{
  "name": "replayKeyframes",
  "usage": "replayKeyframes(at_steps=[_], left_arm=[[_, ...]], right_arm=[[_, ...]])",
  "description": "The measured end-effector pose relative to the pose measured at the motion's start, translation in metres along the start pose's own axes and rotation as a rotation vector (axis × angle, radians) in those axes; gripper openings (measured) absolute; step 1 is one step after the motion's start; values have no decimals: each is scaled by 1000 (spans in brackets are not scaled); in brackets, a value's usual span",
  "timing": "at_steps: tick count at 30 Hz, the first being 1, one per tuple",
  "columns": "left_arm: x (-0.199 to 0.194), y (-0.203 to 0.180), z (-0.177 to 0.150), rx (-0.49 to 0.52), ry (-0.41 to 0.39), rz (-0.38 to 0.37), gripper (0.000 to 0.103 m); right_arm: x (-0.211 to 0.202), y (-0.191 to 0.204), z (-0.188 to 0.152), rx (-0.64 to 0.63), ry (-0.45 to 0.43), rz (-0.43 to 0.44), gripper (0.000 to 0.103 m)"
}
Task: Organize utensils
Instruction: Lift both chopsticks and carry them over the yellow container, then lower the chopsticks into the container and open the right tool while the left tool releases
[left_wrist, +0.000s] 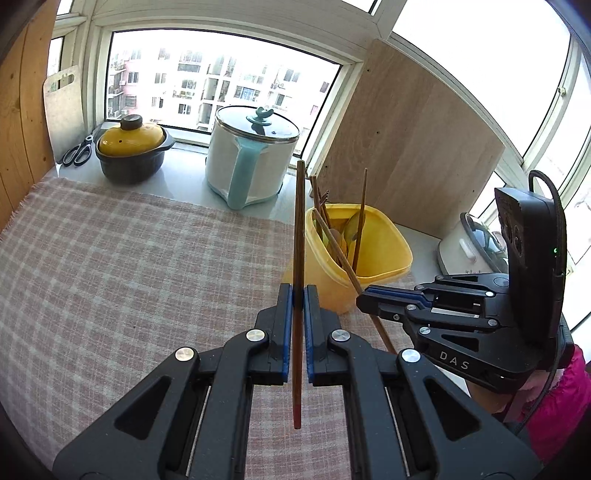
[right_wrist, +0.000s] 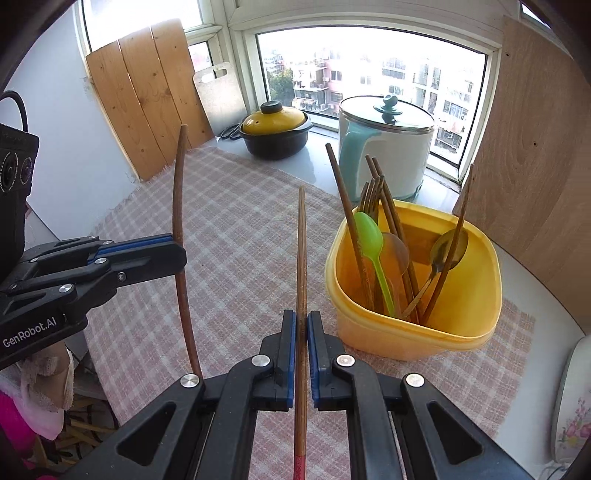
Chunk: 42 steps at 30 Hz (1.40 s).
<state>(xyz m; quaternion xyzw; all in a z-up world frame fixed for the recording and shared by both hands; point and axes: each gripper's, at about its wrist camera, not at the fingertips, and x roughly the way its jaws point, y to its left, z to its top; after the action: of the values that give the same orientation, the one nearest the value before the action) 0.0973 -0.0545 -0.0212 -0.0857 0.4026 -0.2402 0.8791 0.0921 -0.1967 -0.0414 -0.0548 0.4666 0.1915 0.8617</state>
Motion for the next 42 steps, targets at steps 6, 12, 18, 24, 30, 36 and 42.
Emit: replayKeyframes(at_steps=[6, 12, 18, 24, 30, 36, 42], left_arm=[[1, -24, 17, 21, -31, -12, 4], [5, -44, 37, 26, -63, -18, 4], [11, -55, 58, 25, -94, -9, 4], [16, -63, 84, 21, -133, 17, 4], [27, -64, 106, 15, -150, 39, 4], [42, -61, 119, 5, -156, 57, 4], [55, -57, 124, 2, -149, 72, 4]], right_arm=[[-25, -24, 6, 3, -40, -3, 4], [-45, -46, 19, -1, -82, -20, 4], [-52, -65, 38, -7, -114, -36, 4], [-46, -81, 60, -15, -136, -38, 4], [-37, -93, 80, -6, -166, -26, 4], [-24, -101, 92, -2, -184, -24, 4], [-10, -109, 98, 7, -182, -19, 4]])
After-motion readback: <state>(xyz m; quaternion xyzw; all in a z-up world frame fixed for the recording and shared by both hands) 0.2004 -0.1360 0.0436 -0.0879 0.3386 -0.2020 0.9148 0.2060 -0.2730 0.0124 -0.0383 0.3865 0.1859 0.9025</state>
